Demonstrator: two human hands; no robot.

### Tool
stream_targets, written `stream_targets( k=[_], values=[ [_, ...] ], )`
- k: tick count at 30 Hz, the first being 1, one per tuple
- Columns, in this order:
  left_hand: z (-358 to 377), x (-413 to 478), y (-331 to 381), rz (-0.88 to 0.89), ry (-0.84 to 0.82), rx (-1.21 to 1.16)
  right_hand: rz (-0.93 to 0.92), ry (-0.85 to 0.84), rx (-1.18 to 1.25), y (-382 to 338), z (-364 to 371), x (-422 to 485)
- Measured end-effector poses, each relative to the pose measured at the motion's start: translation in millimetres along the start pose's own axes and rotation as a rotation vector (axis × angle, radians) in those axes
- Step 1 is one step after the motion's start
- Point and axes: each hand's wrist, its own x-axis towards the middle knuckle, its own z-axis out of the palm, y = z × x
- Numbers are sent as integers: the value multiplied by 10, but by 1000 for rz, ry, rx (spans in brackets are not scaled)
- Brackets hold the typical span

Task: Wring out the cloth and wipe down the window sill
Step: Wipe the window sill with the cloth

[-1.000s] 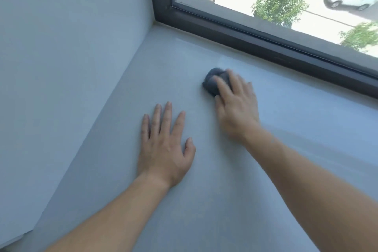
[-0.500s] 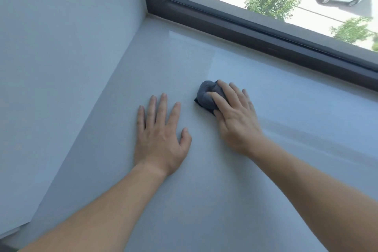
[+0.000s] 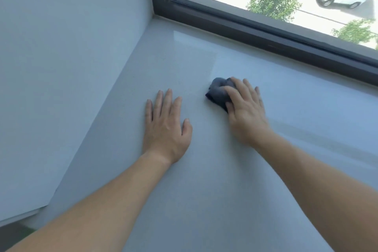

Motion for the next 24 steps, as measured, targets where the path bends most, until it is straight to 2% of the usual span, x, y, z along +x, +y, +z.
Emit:
stream_targets(
  k=[2,4,8,10,14,17,19,20,23,24],
  values=[
    [-20,-10,19,14,-15,-16,176,76,35,36,-70,103],
    [-60,-84,-21,38,-8,-31,255,129,85,-195,-20,7],
    [-127,-494,-219,30,33,36,7,-7,44,-647,223,-720],
    [-144,-691,-314,16,8,69,-56,-61,17,-655,223,-920],
    [-107,-815,-435,27,-30,110,-163,-44,-31,-615,159,-703],
    [-66,-802,-462,29,-38,141,-319,-111,-124,-597,209,-625],
    [-21,-790,-474,33,-36,158,-362,-136,-129,-375,162,-480],
    [-9,-789,-478,35,-33,165,-313,-107,-117,-249,118,-357],
    [9,-778,-471,38,-26,179,82,47,-24,-97,31,-28],
    [17,-778,-468,37,-26,181,149,76,-24,-182,82,-26]
  ],
)
